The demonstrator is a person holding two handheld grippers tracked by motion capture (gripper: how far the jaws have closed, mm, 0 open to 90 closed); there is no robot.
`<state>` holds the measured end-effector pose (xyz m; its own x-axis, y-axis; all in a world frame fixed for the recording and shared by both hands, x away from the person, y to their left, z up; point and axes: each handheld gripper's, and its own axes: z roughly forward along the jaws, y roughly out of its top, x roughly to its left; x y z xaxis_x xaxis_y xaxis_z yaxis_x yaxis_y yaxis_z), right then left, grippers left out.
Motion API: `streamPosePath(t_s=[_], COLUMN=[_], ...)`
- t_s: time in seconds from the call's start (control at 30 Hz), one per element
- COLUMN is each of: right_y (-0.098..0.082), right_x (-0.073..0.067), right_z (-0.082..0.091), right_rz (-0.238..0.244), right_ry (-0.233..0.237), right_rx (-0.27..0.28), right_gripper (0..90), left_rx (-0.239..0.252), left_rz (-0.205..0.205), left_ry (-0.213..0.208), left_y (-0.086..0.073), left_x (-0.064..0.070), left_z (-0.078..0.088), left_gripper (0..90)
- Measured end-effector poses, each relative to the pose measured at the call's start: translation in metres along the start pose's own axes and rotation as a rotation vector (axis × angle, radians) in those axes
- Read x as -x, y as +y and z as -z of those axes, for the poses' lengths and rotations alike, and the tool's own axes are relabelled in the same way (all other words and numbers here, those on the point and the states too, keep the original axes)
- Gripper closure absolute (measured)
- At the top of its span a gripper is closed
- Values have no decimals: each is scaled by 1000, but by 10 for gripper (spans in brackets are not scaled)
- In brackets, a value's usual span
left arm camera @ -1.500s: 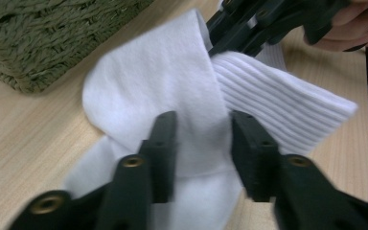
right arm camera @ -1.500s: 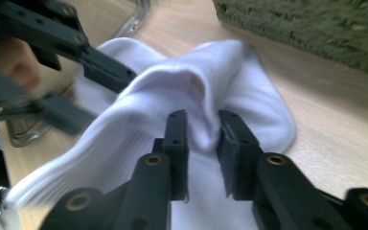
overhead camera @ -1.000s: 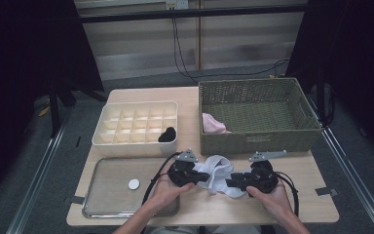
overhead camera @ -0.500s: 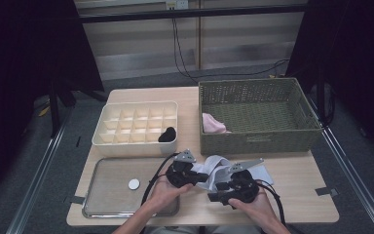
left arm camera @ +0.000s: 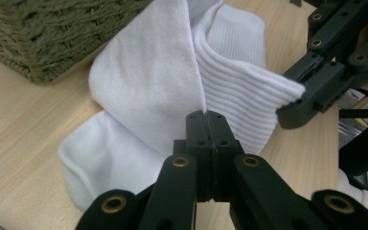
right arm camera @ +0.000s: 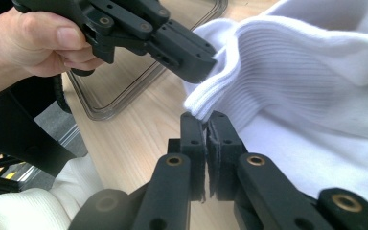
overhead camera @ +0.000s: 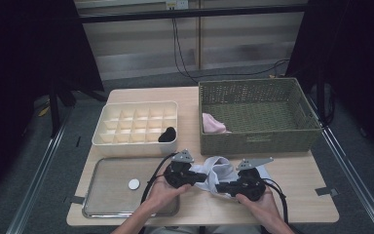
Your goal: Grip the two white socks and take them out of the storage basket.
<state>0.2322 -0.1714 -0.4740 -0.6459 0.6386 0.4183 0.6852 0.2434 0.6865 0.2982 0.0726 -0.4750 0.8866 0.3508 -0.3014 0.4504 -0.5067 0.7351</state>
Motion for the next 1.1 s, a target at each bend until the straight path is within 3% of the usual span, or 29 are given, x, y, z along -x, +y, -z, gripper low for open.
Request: streamPosePath(t_s=[0.13, 0.3, 0.53, 0.77, 0.97, 1.1], right_y=[2, 2, 2, -7, -19, -25], right_x=[4, 11, 19, 18, 12, 20], right_z=[14, 37, 71, 97, 113, 115], right_rz=[-8, -22, -47, -60, -66, -87], right_ry=[-9, -29, -52, -73, -88, -94], right_rx=[42, 81, 138, 170, 160, 169], right_gripper=[872, 876, 877, 876, 877, 875], left_rx=[14, 62, 66, 77, 57, 23], left_rz=[-18, -1, -11, -11, -32, -21], left_ry=[-13, -39, -34, -44, -61, -63], left_y=[3, 5, 2, -3, -6, -5], left_x=[0, -2, -1, 4, 9, 3], left_z=[11, 31, 52, 72, 81, 76], left_gripper=[900, 900, 900, 900, 900, 900])
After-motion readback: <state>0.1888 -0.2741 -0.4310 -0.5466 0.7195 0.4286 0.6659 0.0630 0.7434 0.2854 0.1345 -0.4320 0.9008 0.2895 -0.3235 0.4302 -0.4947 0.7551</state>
